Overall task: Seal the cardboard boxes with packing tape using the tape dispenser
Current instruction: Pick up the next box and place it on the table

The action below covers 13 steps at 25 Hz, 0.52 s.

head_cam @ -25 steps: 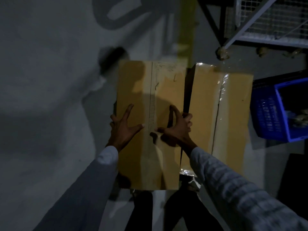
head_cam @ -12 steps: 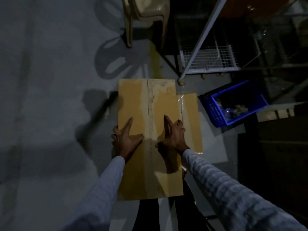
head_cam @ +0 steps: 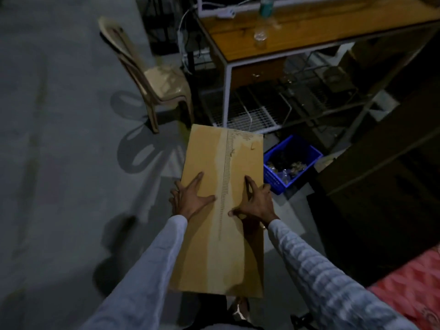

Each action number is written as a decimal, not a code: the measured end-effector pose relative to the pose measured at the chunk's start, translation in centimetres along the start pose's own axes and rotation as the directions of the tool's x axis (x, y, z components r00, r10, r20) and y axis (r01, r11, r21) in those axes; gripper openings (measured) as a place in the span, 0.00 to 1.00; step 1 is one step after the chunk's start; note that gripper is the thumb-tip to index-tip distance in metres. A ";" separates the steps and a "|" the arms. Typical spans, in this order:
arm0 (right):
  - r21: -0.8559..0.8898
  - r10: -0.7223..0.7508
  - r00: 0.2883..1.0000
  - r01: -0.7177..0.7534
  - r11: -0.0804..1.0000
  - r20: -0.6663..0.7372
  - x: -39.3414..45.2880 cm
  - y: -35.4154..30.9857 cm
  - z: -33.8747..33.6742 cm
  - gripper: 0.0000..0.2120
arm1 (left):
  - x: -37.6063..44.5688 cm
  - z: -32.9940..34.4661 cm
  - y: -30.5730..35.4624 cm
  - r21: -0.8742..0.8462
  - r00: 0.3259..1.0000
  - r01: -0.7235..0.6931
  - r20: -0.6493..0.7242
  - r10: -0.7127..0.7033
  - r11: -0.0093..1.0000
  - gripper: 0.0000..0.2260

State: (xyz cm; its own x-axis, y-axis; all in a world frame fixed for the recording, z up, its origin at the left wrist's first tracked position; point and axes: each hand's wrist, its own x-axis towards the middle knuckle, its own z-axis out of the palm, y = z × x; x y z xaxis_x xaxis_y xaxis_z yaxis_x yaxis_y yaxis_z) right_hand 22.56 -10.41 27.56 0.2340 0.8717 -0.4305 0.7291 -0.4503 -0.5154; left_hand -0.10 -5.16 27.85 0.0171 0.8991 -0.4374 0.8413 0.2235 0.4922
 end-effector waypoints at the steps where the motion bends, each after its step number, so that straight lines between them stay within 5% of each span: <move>1: 0.015 0.003 1.000 -0.003 1.000 -0.029 -1.4 0.9 -1.3 0.68 | -1.1 0.0 1.4 0.027 0.999 -0.034 -0.010 0.034 0.999 0.43; 7: 0.081 0.088 0.974 -0.072 0.994 -0.210 -8.4 5.9 -9.6 0.64 | -6.2 0.1 11.0 0.112 0.950 -0.311 0.008 0.312 0.944 0.43; 13: 0.143 0.223 0.897 -0.181 0.973 -0.382 -16.0 9.3 -18.5 0.57 | -11.0 -0.6 21.2 0.145 0.822 -0.567 0.048 0.567 0.811 0.44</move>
State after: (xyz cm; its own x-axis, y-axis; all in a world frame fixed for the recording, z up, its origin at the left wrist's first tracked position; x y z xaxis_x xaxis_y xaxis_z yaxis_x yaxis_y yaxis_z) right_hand 37.46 -24.98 43.39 0.6176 0.7556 -0.2181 0.5756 -0.6233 -0.5294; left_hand 17.20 -10.07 43.50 0.5169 0.8481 -0.1165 0.7507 -0.3838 0.5377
